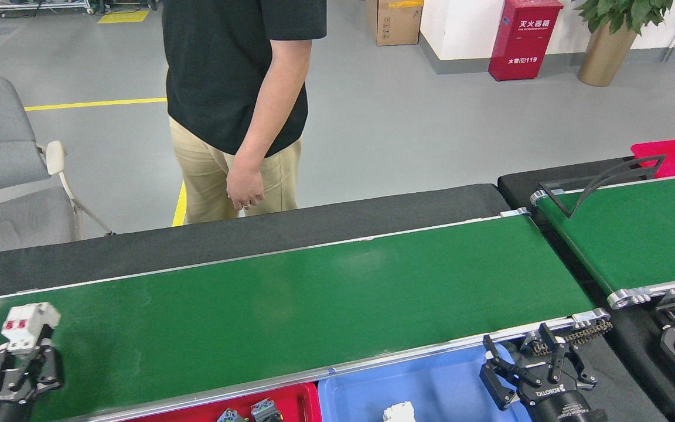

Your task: Pick switch part from conveyor to tray

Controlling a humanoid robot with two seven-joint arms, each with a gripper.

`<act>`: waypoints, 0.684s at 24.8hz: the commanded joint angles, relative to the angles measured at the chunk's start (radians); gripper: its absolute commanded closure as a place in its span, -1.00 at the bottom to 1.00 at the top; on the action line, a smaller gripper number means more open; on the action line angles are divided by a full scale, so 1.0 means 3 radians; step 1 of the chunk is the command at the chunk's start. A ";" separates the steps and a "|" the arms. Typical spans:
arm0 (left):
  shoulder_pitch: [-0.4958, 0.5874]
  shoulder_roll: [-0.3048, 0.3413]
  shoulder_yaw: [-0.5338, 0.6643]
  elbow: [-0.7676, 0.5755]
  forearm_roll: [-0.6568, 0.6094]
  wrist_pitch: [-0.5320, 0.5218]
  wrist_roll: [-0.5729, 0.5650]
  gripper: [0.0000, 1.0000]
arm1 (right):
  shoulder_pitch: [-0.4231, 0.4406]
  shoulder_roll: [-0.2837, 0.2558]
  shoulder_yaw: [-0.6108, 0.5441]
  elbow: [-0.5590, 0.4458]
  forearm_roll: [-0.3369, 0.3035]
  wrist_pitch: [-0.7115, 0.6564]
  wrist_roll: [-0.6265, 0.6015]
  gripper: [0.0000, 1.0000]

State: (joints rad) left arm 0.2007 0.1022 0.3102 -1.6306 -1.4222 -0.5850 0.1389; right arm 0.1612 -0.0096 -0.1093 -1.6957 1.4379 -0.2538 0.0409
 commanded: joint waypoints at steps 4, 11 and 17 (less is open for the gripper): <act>0.0170 -0.0473 -0.1029 -0.0409 -0.0045 -0.0244 -0.0448 0.79 | -0.0041 0.0012 -0.0004 -0.0070 -0.0104 0.0007 -0.0044 -0.96; 0.0073 -0.0612 -0.2461 -0.0379 -0.0557 0.0902 -0.0473 -0.49 | -0.0057 -0.0035 -0.0004 -0.0064 -0.0360 -0.0003 -0.0044 -0.98; 0.0016 -0.0565 -0.2716 -0.0373 -0.0546 0.1500 -0.0468 -1.00 | -0.0052 -0.0014 -0.0004 -0.0054 -0.0360 0.0002 -0.0044 -0.98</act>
State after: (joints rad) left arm 0.2076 -0.0578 -0.4896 -1.7327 -1.5869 -0.1732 -0.0060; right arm 0.1550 -0.0114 -0.1092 -1.7008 1.3330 -0.2493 0.0348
